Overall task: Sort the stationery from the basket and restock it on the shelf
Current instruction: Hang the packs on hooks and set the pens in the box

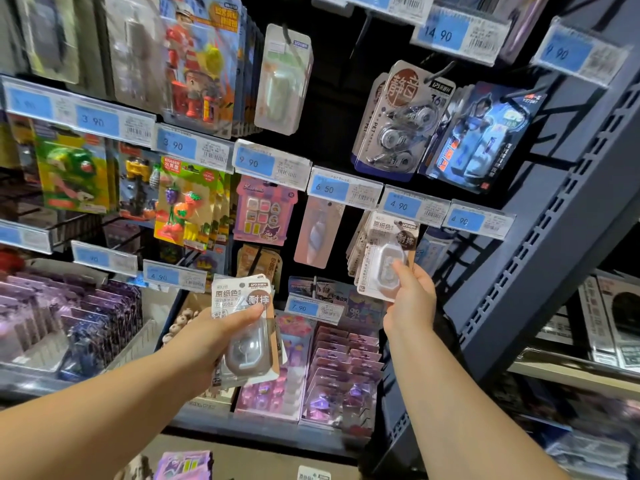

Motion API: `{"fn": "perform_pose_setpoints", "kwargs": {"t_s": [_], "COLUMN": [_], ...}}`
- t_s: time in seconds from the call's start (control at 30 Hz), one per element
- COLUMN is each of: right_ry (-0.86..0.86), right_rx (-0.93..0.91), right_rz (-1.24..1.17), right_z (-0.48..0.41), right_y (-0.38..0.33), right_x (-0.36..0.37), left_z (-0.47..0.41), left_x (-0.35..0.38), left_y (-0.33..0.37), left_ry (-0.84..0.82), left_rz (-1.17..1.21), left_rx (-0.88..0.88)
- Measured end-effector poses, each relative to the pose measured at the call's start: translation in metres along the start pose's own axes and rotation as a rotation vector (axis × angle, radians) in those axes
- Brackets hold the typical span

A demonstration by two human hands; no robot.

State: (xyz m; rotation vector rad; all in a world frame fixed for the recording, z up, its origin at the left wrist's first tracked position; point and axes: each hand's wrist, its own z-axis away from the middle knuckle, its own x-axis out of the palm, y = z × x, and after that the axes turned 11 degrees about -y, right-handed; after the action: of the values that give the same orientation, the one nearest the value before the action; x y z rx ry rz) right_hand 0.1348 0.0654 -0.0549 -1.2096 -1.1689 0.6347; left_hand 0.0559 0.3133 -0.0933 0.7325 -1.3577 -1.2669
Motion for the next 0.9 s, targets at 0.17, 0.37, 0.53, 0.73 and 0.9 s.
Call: {"fn": "perform_pose_setpoints", "kwargs": {"t_s": [0.17, 0.37, 0.53, 0.73, 0.9], "right_ry": [0.222, -0.316, -0.867, -0.873, -0.871], "right_rx": [0.021, -0.117, 0.111, 0.148, 0.184], "right_rz": [0.254, 0.672, 0.725, 0.783, 0.693], "right_z": [0.004, 0.052, 0.086, 0.096, 0.095], "right_y": [-0.002, 0.005, 0.017, 0.024, 0.027], "right_x": [0.003, 0.026, 0.043, 0.048, 0.047], "left_z": [0.001, -0.003, -0.005, -0.007, -0.006], "left_x": [0.002, 0.000, 0.002, 0.005, 0.006], "left_y": [0.001, -0.001, -0.001, -0.001, -0.001], "left_ry": [-0.013, -0.009, -0.009, 0.071, 0.106], "left_rz": [0.028, 0.063, 0.100, 0.123, 0.156], "left_rx": [0.019, 0.025, 0.070, 0.124, 0.100]}}
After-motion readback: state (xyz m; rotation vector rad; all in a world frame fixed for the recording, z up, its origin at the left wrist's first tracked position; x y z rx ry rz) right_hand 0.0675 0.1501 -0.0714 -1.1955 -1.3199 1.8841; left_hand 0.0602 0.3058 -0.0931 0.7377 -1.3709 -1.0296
